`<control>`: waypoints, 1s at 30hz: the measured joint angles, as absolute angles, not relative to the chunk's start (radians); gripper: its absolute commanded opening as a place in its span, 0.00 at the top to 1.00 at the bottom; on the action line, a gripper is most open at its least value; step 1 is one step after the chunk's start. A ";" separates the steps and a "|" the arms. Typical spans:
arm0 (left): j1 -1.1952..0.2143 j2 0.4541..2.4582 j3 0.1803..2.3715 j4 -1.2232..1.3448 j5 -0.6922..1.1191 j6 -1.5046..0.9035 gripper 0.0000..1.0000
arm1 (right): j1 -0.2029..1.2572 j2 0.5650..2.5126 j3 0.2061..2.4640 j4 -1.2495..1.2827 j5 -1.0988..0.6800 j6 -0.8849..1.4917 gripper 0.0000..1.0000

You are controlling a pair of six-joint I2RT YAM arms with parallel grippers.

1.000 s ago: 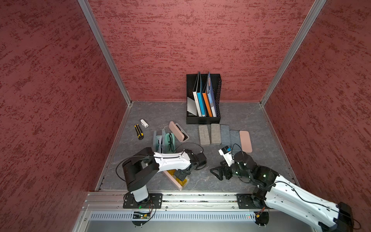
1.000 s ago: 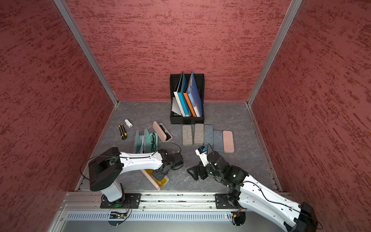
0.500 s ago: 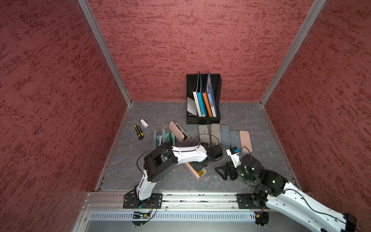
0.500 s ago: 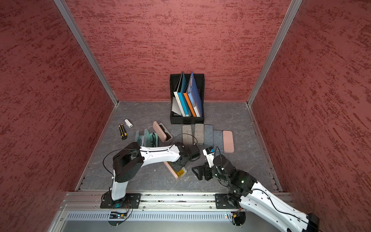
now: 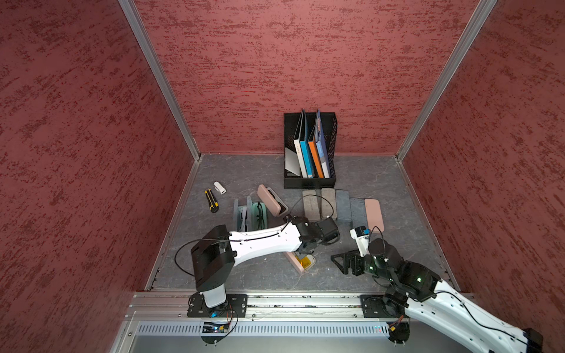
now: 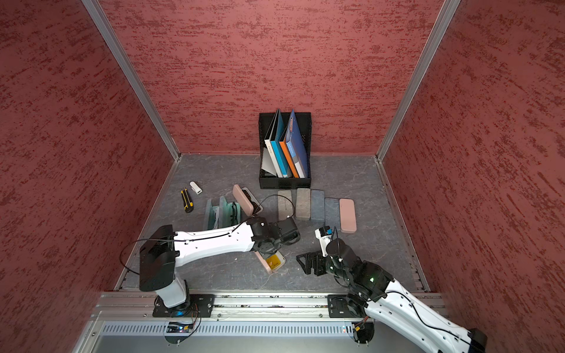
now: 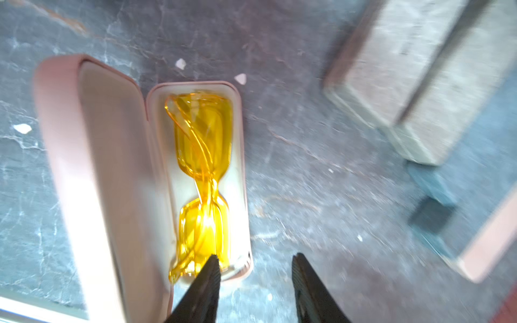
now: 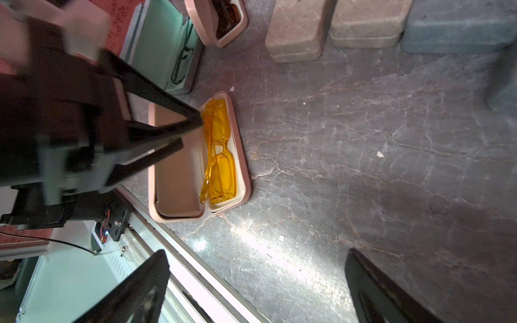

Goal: Close the glasses case
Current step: Move the glasses case to the center of the board, then close the glasses case at the center of the board.

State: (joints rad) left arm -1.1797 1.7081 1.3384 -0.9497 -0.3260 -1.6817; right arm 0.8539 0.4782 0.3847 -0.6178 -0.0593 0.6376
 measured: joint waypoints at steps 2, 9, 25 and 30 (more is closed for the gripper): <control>-1.213 1.665 1.335 -0.957 -0.362 -1.670 0.40 | 0.854 0.510 0.374 -0.598 -0.064 0.638 0.03; -1.434 1.421 1.280 -1.141 -0.608 -1.780 0.00 | 0.834 0.756 0.368 -0.426 -0.144 0.609 0.03; -1.724 1.208 0.855 -1.269 -0.839 -1.943 0.40 | 0.622 1.188 0.510 -0.194 -0.332 0.532 0.21; -1.732 1.067 0.679 -1.096 -0.848 -1.877 0.71 | 0.576 1.280 0.521 -0.171 -0.348 0.517 0.44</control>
